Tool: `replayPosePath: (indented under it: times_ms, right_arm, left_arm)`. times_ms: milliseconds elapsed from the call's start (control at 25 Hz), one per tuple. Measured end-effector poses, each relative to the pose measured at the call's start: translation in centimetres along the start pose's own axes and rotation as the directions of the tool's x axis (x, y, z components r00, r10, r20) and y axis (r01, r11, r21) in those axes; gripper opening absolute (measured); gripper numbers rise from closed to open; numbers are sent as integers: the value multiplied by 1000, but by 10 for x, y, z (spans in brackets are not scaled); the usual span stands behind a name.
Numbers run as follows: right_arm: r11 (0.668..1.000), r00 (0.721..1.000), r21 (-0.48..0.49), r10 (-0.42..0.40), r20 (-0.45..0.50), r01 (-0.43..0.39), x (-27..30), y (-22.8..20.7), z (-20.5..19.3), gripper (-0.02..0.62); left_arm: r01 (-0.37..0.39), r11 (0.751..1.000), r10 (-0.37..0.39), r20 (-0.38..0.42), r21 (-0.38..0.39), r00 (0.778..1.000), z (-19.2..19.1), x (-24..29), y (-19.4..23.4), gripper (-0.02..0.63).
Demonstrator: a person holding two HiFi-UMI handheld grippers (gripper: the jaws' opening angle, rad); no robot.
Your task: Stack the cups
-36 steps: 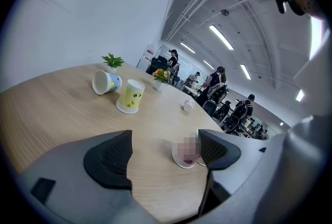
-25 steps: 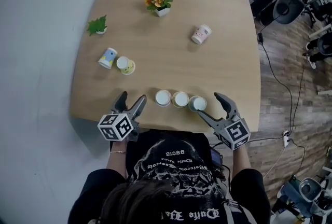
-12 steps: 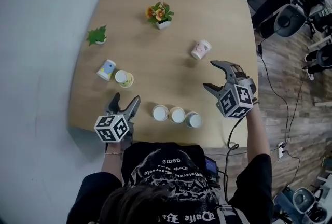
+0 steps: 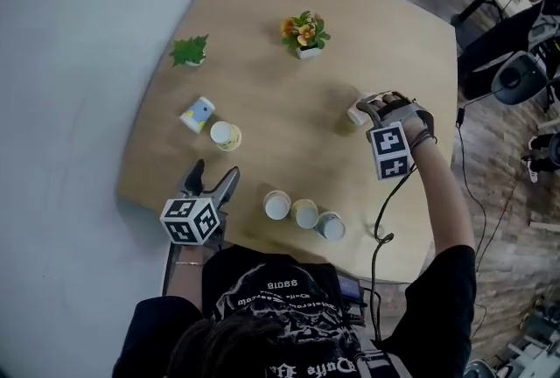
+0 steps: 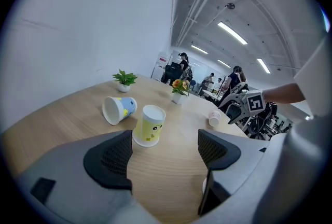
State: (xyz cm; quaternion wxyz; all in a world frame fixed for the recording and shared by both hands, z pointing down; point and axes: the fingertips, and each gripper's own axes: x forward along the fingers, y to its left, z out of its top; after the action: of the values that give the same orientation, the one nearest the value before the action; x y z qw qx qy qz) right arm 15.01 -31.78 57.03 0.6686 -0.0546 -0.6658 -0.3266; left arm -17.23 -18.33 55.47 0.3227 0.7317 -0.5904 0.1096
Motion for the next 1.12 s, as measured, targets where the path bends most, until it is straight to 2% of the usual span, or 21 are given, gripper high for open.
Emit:
replayPosePath:
  times_ms: [320,440,520,600,800,920,1120]
  right_arm:
    - [986,992,-112,116,-52,-121,48,2,-6,376]
    - [979,986,-124,153,-69,-161,60,6,-4,374]
    - [974,980,-131,174,-95,-185,65,10,-6,348]
    - [975,980,-132,166,-105,-180,67,7,-8,276]
    - [980,984,-117,152,-96,-163,67,5,-6,268]
    - [990,989,-62,125,-73,-130,63,1,-4,267]
    - [990,998,128,56,18,-58,41,-10,4,265]
  left_arm:
    - [-75,996,74,-16,-54,997,-17,-9,13,407]
    - [-92,994,90,-25,-65,996,-22,-9,15,407]
    - [-99,993,97,-29,-72,995,-25,-11,15,407]
    - [-104,991,102,-29,-79,994,-26,-12,15,407]
    - [-92,993,90,-31,-78,995,-28,-14,11,407]
    - [-81,994,79,-31,-76,996,-29,-16,8,407]
    - [-64,996,62,-29,-64,998,-29,-21,7,407]
